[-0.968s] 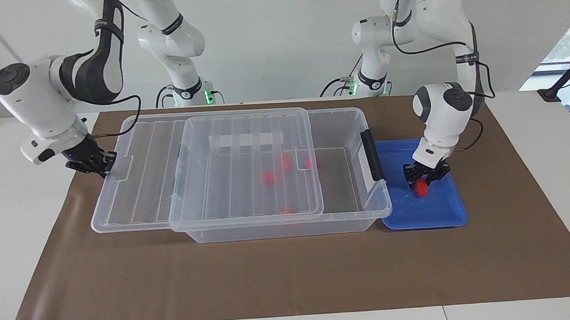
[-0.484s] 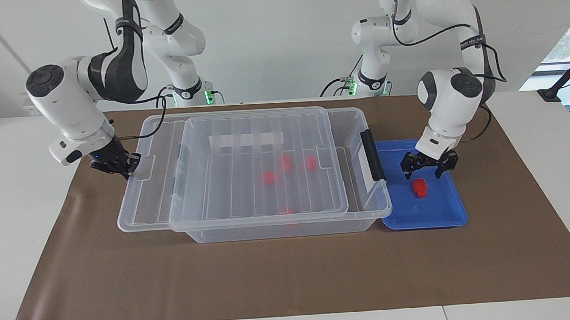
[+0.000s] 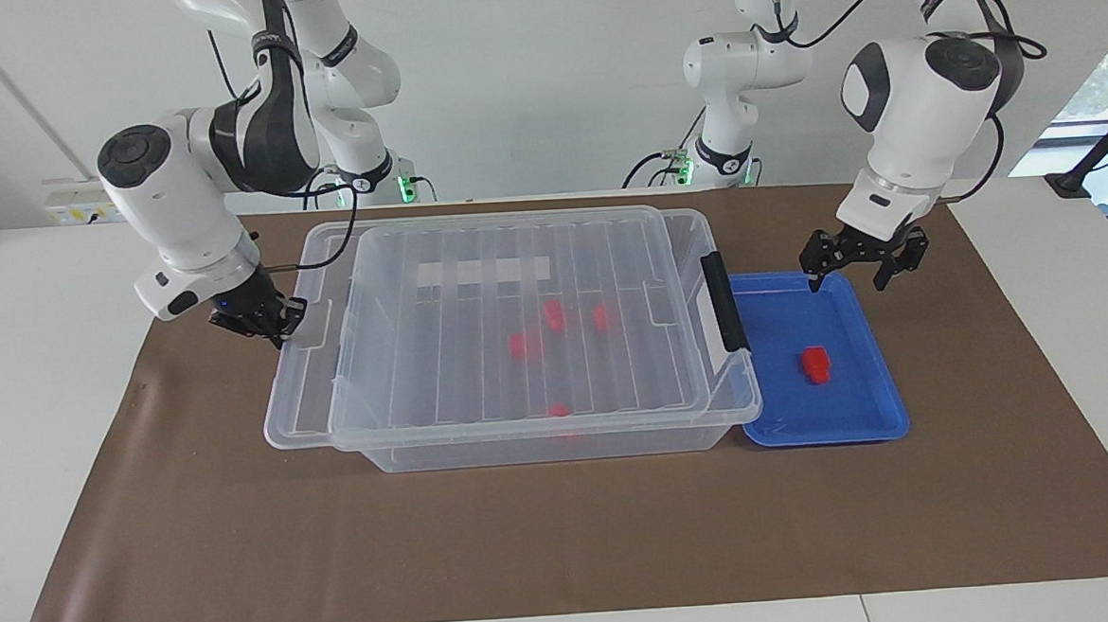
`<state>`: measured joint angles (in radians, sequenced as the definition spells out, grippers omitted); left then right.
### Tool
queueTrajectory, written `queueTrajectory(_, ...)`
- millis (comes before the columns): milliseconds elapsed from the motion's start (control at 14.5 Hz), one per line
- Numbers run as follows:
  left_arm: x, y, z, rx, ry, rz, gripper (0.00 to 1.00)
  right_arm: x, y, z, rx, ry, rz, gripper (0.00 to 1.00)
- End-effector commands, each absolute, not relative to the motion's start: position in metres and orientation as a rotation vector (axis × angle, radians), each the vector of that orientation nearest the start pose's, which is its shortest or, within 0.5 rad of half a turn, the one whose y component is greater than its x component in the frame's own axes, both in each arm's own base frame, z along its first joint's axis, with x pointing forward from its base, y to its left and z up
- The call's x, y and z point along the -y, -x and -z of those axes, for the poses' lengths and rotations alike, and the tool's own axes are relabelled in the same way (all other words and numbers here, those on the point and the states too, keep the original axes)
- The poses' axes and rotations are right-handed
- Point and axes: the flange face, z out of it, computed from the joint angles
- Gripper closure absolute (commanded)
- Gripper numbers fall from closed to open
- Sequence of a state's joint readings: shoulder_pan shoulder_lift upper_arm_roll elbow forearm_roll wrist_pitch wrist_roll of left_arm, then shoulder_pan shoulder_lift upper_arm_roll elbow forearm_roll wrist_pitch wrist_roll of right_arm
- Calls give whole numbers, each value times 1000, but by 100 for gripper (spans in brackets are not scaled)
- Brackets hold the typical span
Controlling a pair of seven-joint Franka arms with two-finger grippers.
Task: Place red block in blue tray from box
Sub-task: 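Slide the lid shut with the right gripper while the left gripper withdraws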
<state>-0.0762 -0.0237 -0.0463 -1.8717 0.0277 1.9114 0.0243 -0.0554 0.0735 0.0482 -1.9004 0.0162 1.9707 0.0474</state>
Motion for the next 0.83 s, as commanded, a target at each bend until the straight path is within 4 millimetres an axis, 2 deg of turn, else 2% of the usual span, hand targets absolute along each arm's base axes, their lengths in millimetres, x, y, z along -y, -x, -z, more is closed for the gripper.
queueTrajectory(0,67,-560,-556,-283,3092,59,0,-13,-571,-465,-137,3113,12,100)
queueTrajectory(207,60,-561,-591,-277,3093,25,0,-28,-571,-465,-155,3111,11,100)
queueTrajectory(346,55,-560,-600,-275,3093,6,0,-32,-570,-466,-197,3108,12,100)
queueTrajectory(761,34,-556,-600,-257,3113,-32,0,-48,-569,-466,-207,3106,13,100)
